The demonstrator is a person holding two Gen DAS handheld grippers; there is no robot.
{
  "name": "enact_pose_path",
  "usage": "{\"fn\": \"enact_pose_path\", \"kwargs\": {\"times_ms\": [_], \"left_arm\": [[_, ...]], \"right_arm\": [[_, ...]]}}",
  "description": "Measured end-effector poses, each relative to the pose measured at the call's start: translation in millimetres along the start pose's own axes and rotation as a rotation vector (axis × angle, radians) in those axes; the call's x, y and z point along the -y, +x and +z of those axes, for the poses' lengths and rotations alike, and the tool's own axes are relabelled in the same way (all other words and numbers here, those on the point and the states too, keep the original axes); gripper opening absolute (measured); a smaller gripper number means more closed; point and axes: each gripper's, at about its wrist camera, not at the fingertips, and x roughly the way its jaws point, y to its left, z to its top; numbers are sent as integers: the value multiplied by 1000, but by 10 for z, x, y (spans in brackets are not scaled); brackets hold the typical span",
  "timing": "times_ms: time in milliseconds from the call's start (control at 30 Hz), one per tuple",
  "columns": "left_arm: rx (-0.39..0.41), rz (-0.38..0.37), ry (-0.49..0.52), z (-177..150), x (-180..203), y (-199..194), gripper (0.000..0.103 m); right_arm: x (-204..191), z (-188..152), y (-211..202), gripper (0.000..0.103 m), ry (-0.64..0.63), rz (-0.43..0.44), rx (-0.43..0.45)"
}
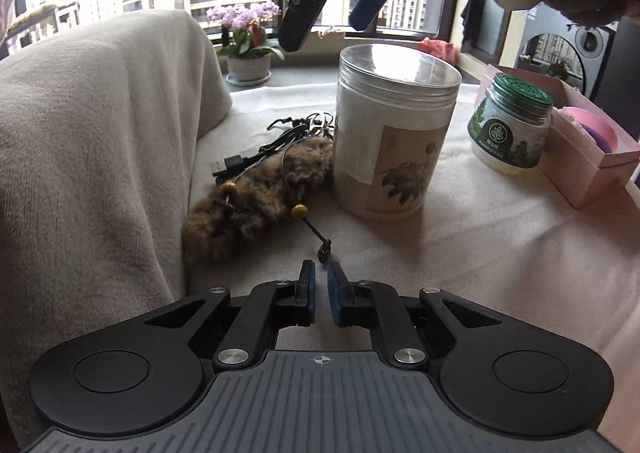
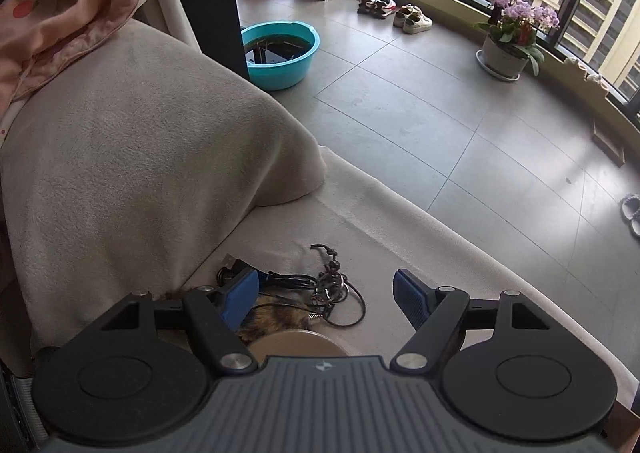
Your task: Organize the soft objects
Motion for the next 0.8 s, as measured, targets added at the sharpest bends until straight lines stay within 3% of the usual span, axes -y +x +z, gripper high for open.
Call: {"fn": "enact_pose_path", "kwargs": {"times_ms": [433, 633, 700, 767, 800], "left_arm": [[1, -61, -23, -115, -7, -215, 11], [32, -48, -46, -28, -65, -273, 11], [36, -44, -56, 9, -82, -239, 11], [33, -38, -62, 22, -89, -200, 11], [32, -34, -67, 24, -98, -175, 11]], "right_arm": [[-114, 185, 528, 76, -51, -9, -144], [-156, 213, 739, 73, -64, 1, -215], [-186, 217, 802, 65, -81, 6, -240], [-214, 223, 864, 35, -121, 10, -279], [-231, 220, 875, 30, -133, 10, -284]]}}
